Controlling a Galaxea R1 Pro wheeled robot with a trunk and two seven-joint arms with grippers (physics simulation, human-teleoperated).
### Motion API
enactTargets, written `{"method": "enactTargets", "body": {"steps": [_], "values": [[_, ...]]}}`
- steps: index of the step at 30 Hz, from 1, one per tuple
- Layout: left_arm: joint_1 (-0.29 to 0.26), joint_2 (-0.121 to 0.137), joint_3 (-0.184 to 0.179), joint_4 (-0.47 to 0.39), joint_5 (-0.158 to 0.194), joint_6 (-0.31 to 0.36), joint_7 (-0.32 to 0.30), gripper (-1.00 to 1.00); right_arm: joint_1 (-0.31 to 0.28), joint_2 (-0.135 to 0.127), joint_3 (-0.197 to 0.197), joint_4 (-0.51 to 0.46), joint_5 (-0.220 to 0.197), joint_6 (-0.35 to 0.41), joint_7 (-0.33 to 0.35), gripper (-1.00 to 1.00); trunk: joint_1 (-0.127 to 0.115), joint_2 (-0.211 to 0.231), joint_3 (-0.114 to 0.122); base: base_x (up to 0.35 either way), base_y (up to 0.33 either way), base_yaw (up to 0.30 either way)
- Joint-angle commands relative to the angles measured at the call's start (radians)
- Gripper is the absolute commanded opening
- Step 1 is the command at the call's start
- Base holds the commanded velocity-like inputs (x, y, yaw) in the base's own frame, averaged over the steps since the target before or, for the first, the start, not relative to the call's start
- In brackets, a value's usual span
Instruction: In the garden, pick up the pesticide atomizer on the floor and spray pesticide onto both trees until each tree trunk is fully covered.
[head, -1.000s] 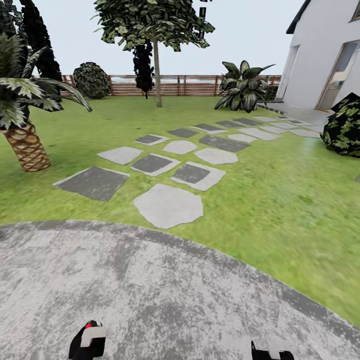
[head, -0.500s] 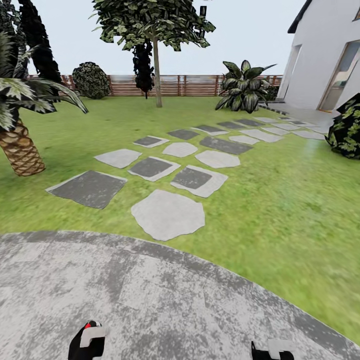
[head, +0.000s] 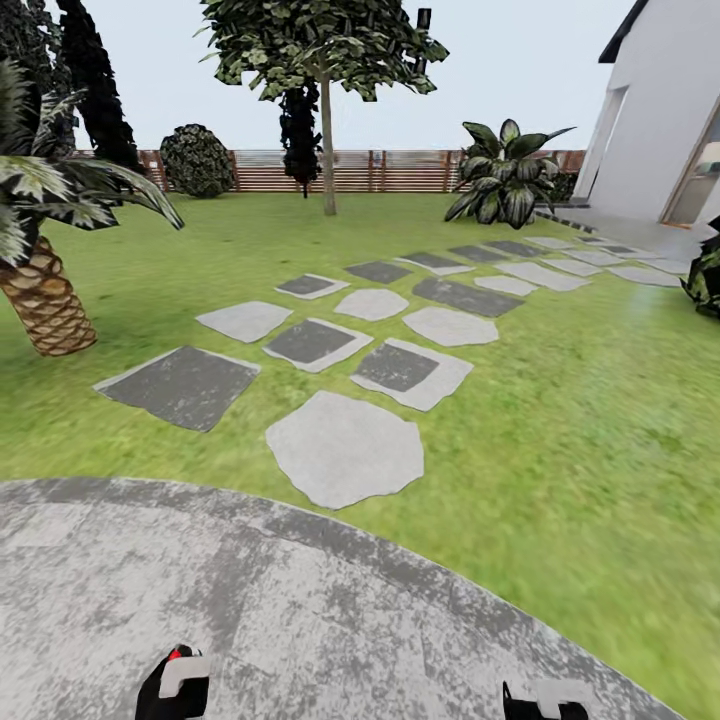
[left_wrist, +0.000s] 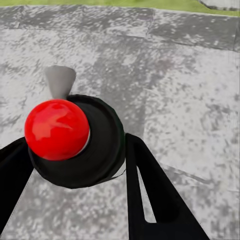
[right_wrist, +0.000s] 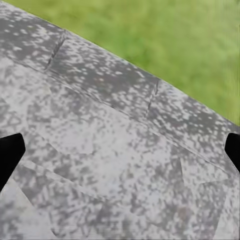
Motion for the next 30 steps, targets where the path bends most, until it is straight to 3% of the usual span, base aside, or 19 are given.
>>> {"method": "enactTargets", "body": {"steps": [1,30], "values": [[0.000,0.000,0.000,0.000,0.000,0.000,0.000,-1.00,0.000,0.000,0.000,0.000,0.000,0.000,0.000,1.00,0.000,0.000,0.000,0.342,0.000,0.044],[0.000,-0.001,0.000,0.000,0.001,0.000,0.000,-1.00,0.000,-0.002,-0.002,0.000,0.002,0.000,-0.001,1.00,0.000,0.000,0.000,0.342,0.000,0.002]]}}
